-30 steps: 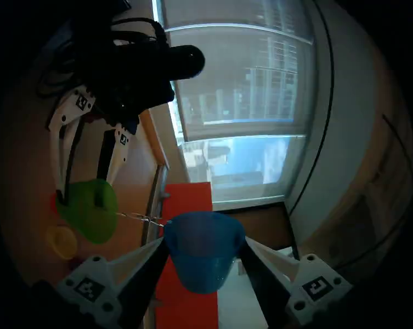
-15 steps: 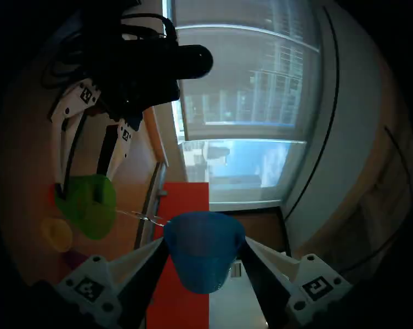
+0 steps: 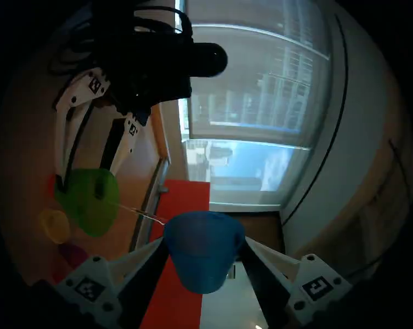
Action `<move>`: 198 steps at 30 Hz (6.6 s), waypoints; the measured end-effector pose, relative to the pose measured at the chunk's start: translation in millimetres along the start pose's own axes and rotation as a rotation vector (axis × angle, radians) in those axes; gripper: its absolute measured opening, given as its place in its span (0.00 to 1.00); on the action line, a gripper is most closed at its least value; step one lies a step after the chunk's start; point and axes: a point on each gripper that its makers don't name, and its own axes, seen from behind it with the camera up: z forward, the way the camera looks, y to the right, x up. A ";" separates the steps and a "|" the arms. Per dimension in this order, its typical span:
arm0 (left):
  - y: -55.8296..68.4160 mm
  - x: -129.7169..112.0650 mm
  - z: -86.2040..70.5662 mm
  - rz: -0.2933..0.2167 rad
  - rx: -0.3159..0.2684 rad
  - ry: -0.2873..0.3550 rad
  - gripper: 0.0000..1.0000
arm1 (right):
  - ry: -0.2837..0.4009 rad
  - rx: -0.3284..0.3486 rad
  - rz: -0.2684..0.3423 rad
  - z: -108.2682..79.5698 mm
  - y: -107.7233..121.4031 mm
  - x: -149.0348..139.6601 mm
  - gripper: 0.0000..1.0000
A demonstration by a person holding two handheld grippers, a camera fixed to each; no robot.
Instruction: Pour water
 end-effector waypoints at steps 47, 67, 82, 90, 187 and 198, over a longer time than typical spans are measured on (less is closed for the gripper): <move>-6.8 7.8 -4.0 0.006 0.019 0.004 0.79 | 0.008 -0.040 0.727 -16.2 -8.5 -10.9 0.88; -9.6 10.2 -8.0 0.020 0.032 -0.008 0.79 | 0.011 0.055 1.423 -32.5 -40.5 -34.5 0.88; -11.8 -0.8 -15.5 0.026 0.042 -0.052 0.79 | -0.043 0.135 1.499 -55.1 -86.8 -38.5 0.88; -7.6 -12.0 -20.2 0.031 0.036 -0.086 0.79 | -0.082 0.183 1.534 -65.8 -117.4 -42.0 0.88; 10.0 -189.7 -31.8 0.059 -0.107 -0.547 0.79 | -0.351 0.550 1.543 -85.9 -347.0 -43.5 0.88; 9.6 -191.7 -32.8 0.057 -0.115 -0.557 0.79 | -0.361 0.557 1.533 -87.1 -354.7 -43.9 0.88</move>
